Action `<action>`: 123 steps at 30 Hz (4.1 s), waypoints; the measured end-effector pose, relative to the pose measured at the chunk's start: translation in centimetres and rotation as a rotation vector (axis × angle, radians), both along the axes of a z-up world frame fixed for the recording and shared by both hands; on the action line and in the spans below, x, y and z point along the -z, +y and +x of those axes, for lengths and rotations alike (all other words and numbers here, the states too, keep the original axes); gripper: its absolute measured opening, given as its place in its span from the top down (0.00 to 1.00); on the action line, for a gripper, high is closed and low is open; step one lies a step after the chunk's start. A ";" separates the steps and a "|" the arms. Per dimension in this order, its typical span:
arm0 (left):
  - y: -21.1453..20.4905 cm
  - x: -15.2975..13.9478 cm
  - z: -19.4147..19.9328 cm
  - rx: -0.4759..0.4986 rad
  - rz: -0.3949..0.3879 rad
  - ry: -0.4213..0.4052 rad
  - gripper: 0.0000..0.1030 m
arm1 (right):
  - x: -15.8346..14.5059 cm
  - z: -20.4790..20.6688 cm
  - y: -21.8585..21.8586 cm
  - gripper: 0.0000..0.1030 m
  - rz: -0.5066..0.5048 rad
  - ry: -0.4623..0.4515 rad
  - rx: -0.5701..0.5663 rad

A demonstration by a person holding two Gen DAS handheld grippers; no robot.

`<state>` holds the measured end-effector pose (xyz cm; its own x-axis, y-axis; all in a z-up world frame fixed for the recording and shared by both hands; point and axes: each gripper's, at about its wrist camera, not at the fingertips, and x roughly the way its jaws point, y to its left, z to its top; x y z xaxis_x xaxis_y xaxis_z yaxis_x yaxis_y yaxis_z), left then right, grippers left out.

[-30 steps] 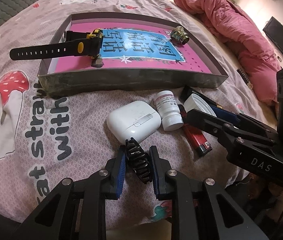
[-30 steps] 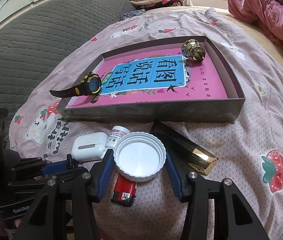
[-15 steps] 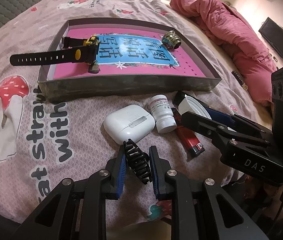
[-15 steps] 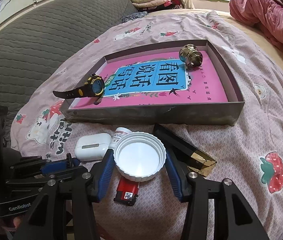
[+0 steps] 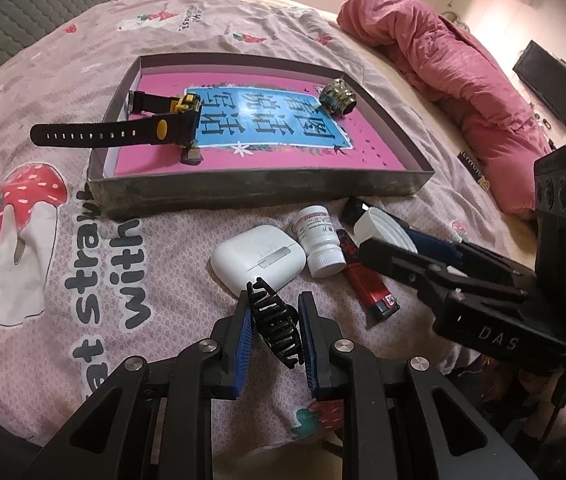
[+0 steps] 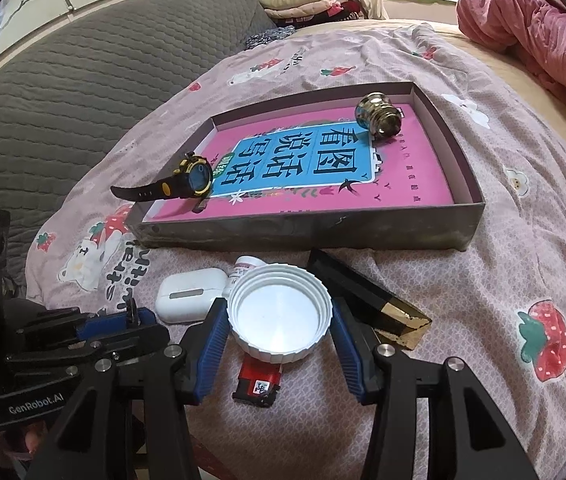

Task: Organize rigid objects
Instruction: 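Lift and carry the hair clip and white cap toward the tray with both grippers, then lower the hair clip and white cap over the book in the tray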

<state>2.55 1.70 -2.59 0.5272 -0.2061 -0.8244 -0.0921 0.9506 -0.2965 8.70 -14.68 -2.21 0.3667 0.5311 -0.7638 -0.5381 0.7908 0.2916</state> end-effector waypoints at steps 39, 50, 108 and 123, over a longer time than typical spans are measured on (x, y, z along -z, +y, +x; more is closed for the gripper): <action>0.8 -3.0 0.5 -0.019 0.061 -0.147 0.78 | -2.7 -0.6 -0.3 0.51 0.032 -0.118 -0.003; 1.2 -3.5 1.0 -0.029 0.076 -0.180 0.78 | -3.8 0.2 -1.4 0.51 0.046 -0.151 0.039; 3.9 -3.6 4.4 -0.080 0.079 -0.217 0.78 | -5.9 3.8 -4.4 0.51 0.125 -0.198 0.164; 5.0 -2.9 6.0 -0.119 0.092 -0.207 0.78 | -7.5 5.9 -6.2 0.51 0.138 -0.259 0.226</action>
